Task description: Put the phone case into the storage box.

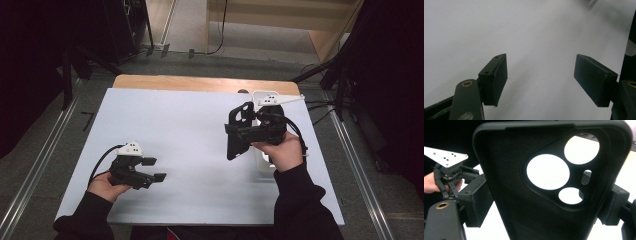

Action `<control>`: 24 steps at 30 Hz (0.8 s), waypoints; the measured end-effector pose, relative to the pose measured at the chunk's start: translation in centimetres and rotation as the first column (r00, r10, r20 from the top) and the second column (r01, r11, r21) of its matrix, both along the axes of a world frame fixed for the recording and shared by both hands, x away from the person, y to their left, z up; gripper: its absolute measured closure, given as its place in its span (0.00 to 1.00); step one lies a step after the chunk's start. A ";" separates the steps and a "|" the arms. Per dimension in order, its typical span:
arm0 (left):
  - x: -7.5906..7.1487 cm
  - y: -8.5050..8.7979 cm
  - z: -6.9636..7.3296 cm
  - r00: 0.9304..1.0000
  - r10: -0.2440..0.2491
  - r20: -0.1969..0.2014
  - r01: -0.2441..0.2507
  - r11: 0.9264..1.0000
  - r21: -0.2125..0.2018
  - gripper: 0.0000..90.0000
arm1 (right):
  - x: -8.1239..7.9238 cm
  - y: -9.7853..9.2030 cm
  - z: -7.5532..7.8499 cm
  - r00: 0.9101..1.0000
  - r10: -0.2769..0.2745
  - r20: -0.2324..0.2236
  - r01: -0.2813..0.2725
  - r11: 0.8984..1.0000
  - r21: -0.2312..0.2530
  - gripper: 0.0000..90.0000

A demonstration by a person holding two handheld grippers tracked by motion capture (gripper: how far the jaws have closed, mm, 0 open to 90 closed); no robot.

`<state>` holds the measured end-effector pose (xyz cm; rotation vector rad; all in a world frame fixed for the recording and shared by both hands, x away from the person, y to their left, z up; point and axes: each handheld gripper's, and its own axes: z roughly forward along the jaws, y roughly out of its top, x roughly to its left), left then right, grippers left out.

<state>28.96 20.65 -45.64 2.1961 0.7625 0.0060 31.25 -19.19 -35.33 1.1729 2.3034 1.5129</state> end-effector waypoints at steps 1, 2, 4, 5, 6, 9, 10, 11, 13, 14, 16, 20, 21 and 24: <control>0.0 0.0 0.0 1.000 -0.002 -0.003 0.002 1.000 -0.002 0.30 | 0.0 -0.1 0.1 1.000 -0.005 0.002 0.005 1.000 0.003 0.15; 0.0 0.0 0.0 1.000 -0.002 -0.003 0.002 1.000 -0.001 0.30 | 0.0 -0.3 0.3 1.000 -0.011 0.001 0.011 1.000 0.005 0.15; 0.0 0.0 0.0 1.000 -0.002 -0.006 0.002 1.000 -0.002 0.30 | -0.1 -0.6 0.5 1.000 -0.026 0.005 0.026 1.000 0.004 0.15; 0.0 0.0 -0.1 1.000 -0.003 -0.007 0.003 1.000 -0.005 0.30 | -0.1 -0.8 0.6 0.999 -0.037 0.009 0.037 0.999 0.003 0.15; 0.0 0.0 0.0 1.000 -0.001 -0.008 0.001 1.000 -0.007 0.30 | -0.1 -1.0 0.7 0.999 -0.043 0.008 0.043 0.999 0.006 0.15; 0.0 0.1 0.0 1.000 -0.001 -0.009 0.001 1.000 -0.007 0.30 | -0.1 -1.5 1.0 0.998 -0.057 0.007 0.057 0.998 0.011 0.15; 0.0 0.1 0.0 1.000 -0.001 -0.009 0.001 1.000 -0.007 0.30 | -0.2 -1.6 1.0 0.998 -0.062 0.009 0.062 0.998 0.014 0.15; 0.1 0.1 0.0 1.000 -0.002 -0.010 0.002 1.000 -0.009 0.30 | -0.2 -1.8 1.1 0.998 -0.068 0.003 0.068 0.998 0.015 0.15; 0.1 0.1 0.0 1.000 -0.002 -0.015 0.002 1.000 -0.012 0.30 | -0.2 -2.1 1.3 0.997 -0.076 0.013 0.075 0.997 0.017 0.15; 0.1 0.1 0.0 1.000 -0.003 -0.014 0.003 1.000 -0.013 0.30 | -0.2 -2.3 1.3 0.996 -0.083 0.016 0.083 0.996 0.015 0.15; 0.1 0.1 0.0 1.000 0.002 -0.018 -0.002 1.000 -0.022 0.30 | -0.3 -2.7 1.5 0.995 -0.097 0.013 0.097 0.995 0.020 0.15; 0.1 0.1 0.0 1.000 -0.001 -0.022 0.001 1.000 -0.014 0.30 | -0.2 -3.5 1.7 0.991 -0.129 0.026 0.129 0.992 0.014 0.15; 0.1 0.1 0.0 1.000 -0.001 -0.021 0.000 1.000 -0.014 0.30 | -0.2 -3.8 1.7 0.990 -0.136 0.027 0.135 0.991 0.015 0.15; 0.1 0.1 0.0 1.000 0.003 -0.018 -0.003 1.000 -0.019 0.30 | -0.2 -4.7 1.9 0.987 -0.160 0.031 0.160 0.987 0.025 0.15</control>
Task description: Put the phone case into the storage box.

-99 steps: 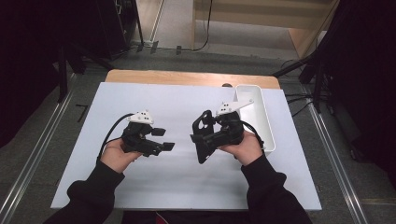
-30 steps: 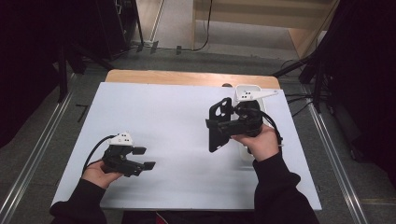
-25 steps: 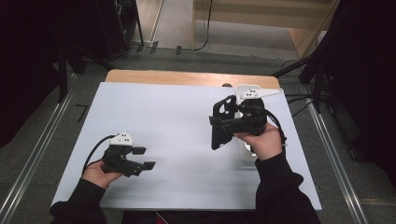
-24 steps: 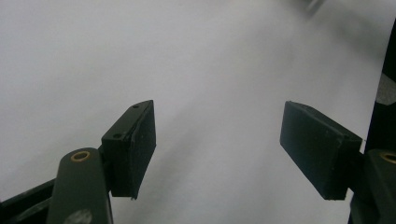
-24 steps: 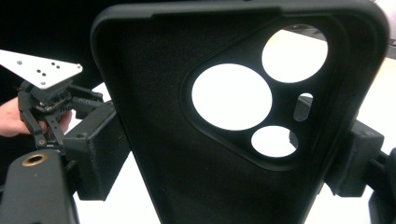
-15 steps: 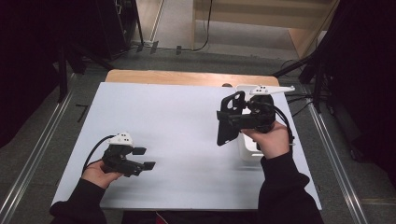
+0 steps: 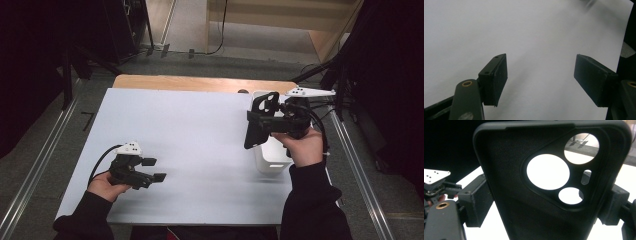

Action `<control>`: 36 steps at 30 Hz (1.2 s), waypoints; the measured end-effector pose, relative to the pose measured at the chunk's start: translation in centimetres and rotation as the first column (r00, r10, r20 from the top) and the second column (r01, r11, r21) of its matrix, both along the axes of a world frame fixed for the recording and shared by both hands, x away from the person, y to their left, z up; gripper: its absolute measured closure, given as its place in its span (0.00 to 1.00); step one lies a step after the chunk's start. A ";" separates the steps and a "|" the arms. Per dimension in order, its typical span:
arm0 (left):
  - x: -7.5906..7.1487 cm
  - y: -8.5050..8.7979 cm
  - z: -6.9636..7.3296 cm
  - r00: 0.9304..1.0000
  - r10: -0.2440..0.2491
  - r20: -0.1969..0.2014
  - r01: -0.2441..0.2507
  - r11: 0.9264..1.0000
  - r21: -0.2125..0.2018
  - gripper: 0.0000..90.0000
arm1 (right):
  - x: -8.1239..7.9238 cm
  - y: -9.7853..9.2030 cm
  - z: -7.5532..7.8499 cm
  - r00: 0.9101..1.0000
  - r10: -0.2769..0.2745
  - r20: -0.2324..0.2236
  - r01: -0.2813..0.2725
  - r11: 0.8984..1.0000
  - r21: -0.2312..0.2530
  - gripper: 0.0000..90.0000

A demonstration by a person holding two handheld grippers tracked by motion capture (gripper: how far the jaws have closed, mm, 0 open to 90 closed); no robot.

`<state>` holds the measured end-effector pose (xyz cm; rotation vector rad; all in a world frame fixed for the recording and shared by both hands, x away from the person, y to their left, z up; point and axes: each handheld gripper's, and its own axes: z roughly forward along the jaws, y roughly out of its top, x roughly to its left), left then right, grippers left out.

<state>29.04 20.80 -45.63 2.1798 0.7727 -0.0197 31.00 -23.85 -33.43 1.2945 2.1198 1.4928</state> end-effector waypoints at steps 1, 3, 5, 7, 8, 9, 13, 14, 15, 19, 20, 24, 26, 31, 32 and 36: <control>0.0 0.0 0.0 1.000 0.003 0.000 -0.003 1.000 0.000 0.30 | 0.0 -0.2 0.0 1.000 -0.007 -0.001 0.007 1.000 0.001 0.15; 0.0 0.1 0.1 1.000 0.007 0.001 -0.007 1.000 -0.003 0.30 | 0.0 -0.5 0.0 1.000 -0.019 -0.001 0.019 1.000 0.004 0.15; 0.0 0.1 0.1 1.000 0.008 0.000 -0.008 1.000 -0.007 0.30 | 0.0 -0.8 0.0 1.000 -0.026 -0.004 0.026 1.000 0.000 0.15; 0.0 0.1 0.1 1.000 0.008 -0.003 -0.008 1.000 -0.005 0.30 | 0.1 -1.1 0.0 0.999 -0.040 0.000 0.040 0.999 -0.003 0.15; 0.0 0.1 0.1 1.000 0.007 -0.004 -0.007 1.000 -0.005 0.30 | 0.1 -1.2 -0.1 0.999 -0.045 -0.001 0.045 0.999 -0.005 0.15; 0.0 0.1 0.1 1.000 0.007 -0.004 -0.007 1.000 -0.005 0.30 | 0.1 -1.4 -0.1 0.998 -0.057 0.002 0.057 0.998 -0.011 0.15; 0.1 0.2 0.1 1.000 0.007 -0.016 -0.007 1.000 -0.002 0.30 | 0.2 -1.9 -0.3 0.996 -0.092 -0.001 0.092 0.995 -0.033 0.15; 0.1 0.2 0.1 1.000 0.013 -0.017 -0.013 1.000 -0.005 0.30 | 0.2 -2.1 -0.3 0.995 -0.102 -0.003 0.102 0.994 -0.039 0.15; 0.1 0.2 0.1 1.000 0.012 -0.015 -0.012 1.000 -0.007 0.30 | 0.3 -2.2 -0.4 0.994 -0.112 -0.002 0.111 0.993 -0.042 0.15; 0.2 0.2 0.1 1.000 0.016 -0.016 -0.016 1.000 -0.009 0.30 | 0.3 -2.7 -0.6 0.991 -0.136 0.003 0.136 0.990 -0.047 0.15; 0.2 0.2 0.1 1.000 0.017 -0.016 -0.017 1.000 -0.007 0.30 | 0.4 -2.8 -0.6 0.990 -0.141 0.000 0.141 0.989 -0.046 0.15; 0.1 0.2 0.1 1.000 0.016 -0.018 -0.016 1.000 -0.007 0.30 | 0.5 -3.2 -0.9 0.987 -0.164 -0.001 0.163 0.985 -0.048 0.15; 0.1 0.2 0.1 1.000 0.015 -0.019 -0.015 1.000 -0.006 0.30 | 0.5 -3.4 -1.0 0.984 -0.177 0.002 0.177 0.983 -0.049 0.15; 0.2 0.2 0.0 1.000 0.013 -0.020 -0.013 1.000 0.001 0.30 | 1.0 -3.7 -1.2 0.981 -0.196 0.002 0.196 0.979 -0.048 0.15; 0.2 0.2 0.0 1.000 0.011 -0.020 -0.011 1.000 0.000 0.30 | 1.2 -3.7 -1.1 0.980 -0.198 0.003 0.198 0.979 -0.050 0.15; 0.1 0.2 0.0 1.000 0.016 -0.019 -0.016 1.000 -0.003 0.30 | 1.9 -3.8 -1.0 0.977 -0.213 0.001 0.213 0.976 -0.054 0.15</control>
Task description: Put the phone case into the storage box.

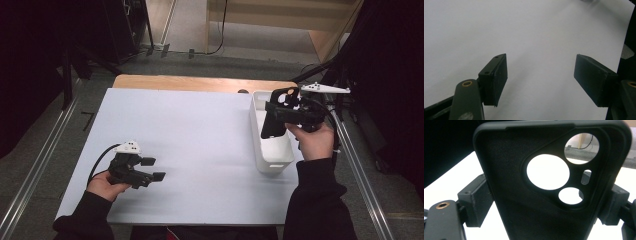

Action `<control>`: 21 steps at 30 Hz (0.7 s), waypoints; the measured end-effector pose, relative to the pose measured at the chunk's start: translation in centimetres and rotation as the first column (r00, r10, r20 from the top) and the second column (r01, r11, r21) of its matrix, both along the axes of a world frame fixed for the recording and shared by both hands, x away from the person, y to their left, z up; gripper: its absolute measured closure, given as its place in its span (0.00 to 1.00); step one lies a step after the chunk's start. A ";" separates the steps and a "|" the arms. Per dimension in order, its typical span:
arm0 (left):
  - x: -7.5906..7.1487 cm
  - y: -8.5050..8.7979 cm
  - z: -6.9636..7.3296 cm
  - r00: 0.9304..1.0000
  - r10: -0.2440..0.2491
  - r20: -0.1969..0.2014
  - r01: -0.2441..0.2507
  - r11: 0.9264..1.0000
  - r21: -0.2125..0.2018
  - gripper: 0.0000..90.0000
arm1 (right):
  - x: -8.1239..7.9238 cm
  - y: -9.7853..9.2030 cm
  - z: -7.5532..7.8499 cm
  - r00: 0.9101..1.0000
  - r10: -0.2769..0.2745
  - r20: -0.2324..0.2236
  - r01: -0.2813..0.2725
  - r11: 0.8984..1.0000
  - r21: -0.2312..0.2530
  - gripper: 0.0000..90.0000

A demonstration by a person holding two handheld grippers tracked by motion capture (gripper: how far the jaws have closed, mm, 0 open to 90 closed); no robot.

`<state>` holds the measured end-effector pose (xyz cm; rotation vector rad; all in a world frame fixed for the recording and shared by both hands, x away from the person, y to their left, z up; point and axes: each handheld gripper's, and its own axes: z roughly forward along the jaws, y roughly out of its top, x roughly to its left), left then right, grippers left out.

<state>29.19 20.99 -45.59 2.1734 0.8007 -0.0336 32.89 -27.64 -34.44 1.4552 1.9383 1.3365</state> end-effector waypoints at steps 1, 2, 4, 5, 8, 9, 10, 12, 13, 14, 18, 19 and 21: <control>0.0 0.0 0.0 1.000 -0.001 -0.001 0.001 1.000 -0.001 0.30 | 0.2 0.0 0.0 1.000 0.000 -0.001 0.000 1.000 -0.002 0.15; 0.0 0.0 0.0 1.000 0.000 -0.001 0.000 1.000 -0.002 0.30 | 0.5 0.0 0.0 1.000 -0.001 0.002 0.001 1.000 -0.001 0.15; 0.0 0.0 0.0 1.000 -0.001 -0.002 0.001 1.000 0.001 0.30 | 1.0 0.0 0.1 1.000 -0.006 -0.005 0.006 1.000 -0.002 0.15; 0.0 0.0 0.0 1.000 0.000 -0.001 0.000 1.000 0.002 0.30 | 1.3 0.1 0.1 1.000 -0.006 -0.007 0.006 1.000 -0.004 0.15; 0.0 0.0 0.0 1.000 0.000 -0.002 0.000 1.000 0.002 0.30 | 2.0 0.3 0.1 1.000 0.001 -0.006 -0.001 1.000 0.000 0.15; 0.0 0.0 0.0 1.000 0.001 -0.002 -0.001 1.000 0.002 0.30 | 2.3 0.4 0.1 1.000 0.002 -0.008 -0.002 1.000 0.003 0.15; 0.0 0.0 0.0 1.000 0.001 -0.002 -0.001 1.000 0.002 0.30 | 2.6 0.4 0.1 1.000 0.005 -0.012 -0.005 1.000 0.008 0.15; 0.0 0.0 0.0 1.000 -0.002 0.000 0.002 1.000 0.003 0.30 | 3.2 0.4 0.1 1.000 0.000 -0.014 0.000 1.000 0.017 0.15; 0.0 0.0 -0.1 1.000 -0.002 0.000 0.002 1.000 0.003 0.30 | 3.6 0.4 0.1 1.000 -0.005 -0.014 0.006 1.000 0.017 0.15; 0.0 0.0 -0.1 1.000 -0.001 0.000 0.001 1.000 0.003 0.30 | 3.8 0.3 0.2 1.000 -0.011 -0.016 0.011 1.000 0.018 0.15; 0.0 0.0 -0.1 1.000 -0.002 -0.001 0.002 1.000 0.001 0.30 | 5.0 0.1 0.5 0.999 -0.025 -0.027 0.025 1.000 0.013 0.15; 0.0 0.0 -0.1 1.000 -0.002 -0.002 0.002 1.000 0.000 0.30 | 5.3 0.1 0.6 0.999 -0.029 -0.028 0.030 0.999 0.012 0.15; 0.0 0.0 -0.1 1.000 -0.002 0.000 0.002 1.000 0.001 0.30 | 5.8 0.0 0.8 0.999 -0.033 -0.027 0.033 0.999 0.004 0.15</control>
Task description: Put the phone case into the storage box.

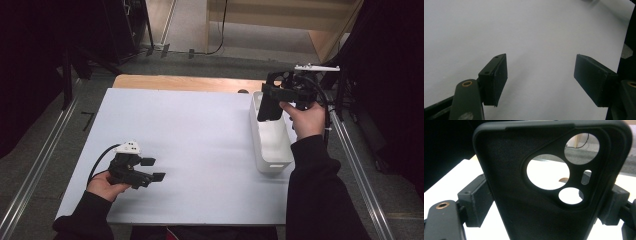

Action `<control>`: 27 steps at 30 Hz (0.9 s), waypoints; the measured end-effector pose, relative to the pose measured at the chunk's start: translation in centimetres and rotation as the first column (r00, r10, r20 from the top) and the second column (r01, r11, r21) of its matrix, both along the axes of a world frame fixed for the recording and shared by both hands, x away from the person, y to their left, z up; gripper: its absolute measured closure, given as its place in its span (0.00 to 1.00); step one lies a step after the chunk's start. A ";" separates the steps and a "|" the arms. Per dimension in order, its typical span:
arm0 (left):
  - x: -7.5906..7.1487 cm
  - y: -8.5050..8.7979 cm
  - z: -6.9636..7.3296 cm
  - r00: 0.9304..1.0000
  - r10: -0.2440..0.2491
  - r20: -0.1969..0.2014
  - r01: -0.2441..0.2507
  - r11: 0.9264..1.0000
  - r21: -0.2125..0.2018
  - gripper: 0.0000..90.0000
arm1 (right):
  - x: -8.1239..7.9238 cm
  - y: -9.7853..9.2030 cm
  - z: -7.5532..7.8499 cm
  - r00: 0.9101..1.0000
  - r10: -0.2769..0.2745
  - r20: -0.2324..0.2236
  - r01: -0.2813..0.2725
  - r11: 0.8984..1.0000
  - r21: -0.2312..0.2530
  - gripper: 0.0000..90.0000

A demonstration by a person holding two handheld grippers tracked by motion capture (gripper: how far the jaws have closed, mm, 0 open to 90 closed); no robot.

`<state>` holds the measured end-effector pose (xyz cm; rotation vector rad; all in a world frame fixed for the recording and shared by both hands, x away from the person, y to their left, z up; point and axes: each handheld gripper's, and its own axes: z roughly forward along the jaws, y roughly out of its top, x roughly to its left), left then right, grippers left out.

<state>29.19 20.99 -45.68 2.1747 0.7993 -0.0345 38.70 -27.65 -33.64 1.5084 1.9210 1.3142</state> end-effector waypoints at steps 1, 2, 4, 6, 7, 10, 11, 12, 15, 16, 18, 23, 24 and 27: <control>0.0 0.0 0.0 1.000 0.000 0.000 0.000 1.000 0.000 0.30 | 0.2 0.0 0.1 1.000 0.003 -0.001 -0.003 1.000 -0.002 0.15; 0.0 0.0 0.0 1.000 0.000 0.000 0.000 1.000 0.002 0.30 | 0.5 -0.1 0.2 1.000 0.003 0.002 -0.003 1.000 0.000 0.15; 0.0 -0.1 0.0 1.000 -0.005 0.000 0.005 1.000 0.008 0.30 | 1.2 -0.3 0.3 1.000 -0.003 -0.009 0.003 1.000 0.015 0.15; 0.0 -0.1 0.0 1.000 -0.006 0.001 0.006 1.000 0.009 0.30 | 1.8 -0.2 0.3 1.000 -0.010 -0.012 0.010 1.000 0.009 0.15; 0.0 -0.1 0.0 1.000 -0.006 0.001 0.006 1.000 0.009 0.30 | 2.1 -0.1 0.4 1.000 -0.012 -0.010 0.012 1.000 0.003 0.15; 0.0 0.0 0.0 1.000 -0.001 -0.001 0.001 1.000 0.006 0.30 | 3.0 0.1 0.6 1.000 -0.021 -0.011 0.021 1.000 -0.012 0.15; 0.0 0.0 0.0 1.000 -0.002 -0.001 0.002 1.000 0.006 0.30 | 3.3 0.2 0.6 1.000 -0.026 -0.012 0.026 1.000 -0.007 0.15; 0.0 0.0 0.0 1.000 -0.005 -0.001 0.005 1.000 0.004 0.30 | 3.6 0.2 0.7 0.999 -0.030 -0.012 0.030 1.000 -0.001 0.15; 0.0 -0.1 0.0 1.000 -0.004 -0.001 0.004 1.000 0.005 0.30 | 4.4 0.3 1.0 0.999 -0.043 -0.008 0.043 0.999 -0.011 0.15; 0.0 0.0 0.0 1.000 -0.005 -0.002 0.005 1.000 0.004 0.30 | 4.8 0.3 1.2 0.999 -0.050 -0.008 0.050 0.999 -0.013 0.15; 0.0 0.0 0.0 1.000 -0.002 -0.003 0.002 1.000 0.000 0.30 | 5.2 0.4 1.4 0.998 -0.056 -0.003 0.056 0.998 -0.016 0.15; 0.0 0.1 0.0 1.000 -0.004 -0.005 0.004 1.000 0.003 0.30 | 6.4 0.8 2.0 0.997 -0.071 0.010 0.071 0.997 -0.022 0.15; 0.0 0.1 0.1 1.000 -0.007 -0.008 0.007 1.000 0.003 0.30 | 6.5 0.8 2.1 0.997 -0.075 0.025 0.075 0.997 -0.024 0.15; 0.1 0.1 0.0 1.000 -0.005 -0.007 0.005 1.000 -0.001 0.30 | 7.0 0.9 1.9 0.995 -0.087 0.045 0.089 0.996 -0.033 0.15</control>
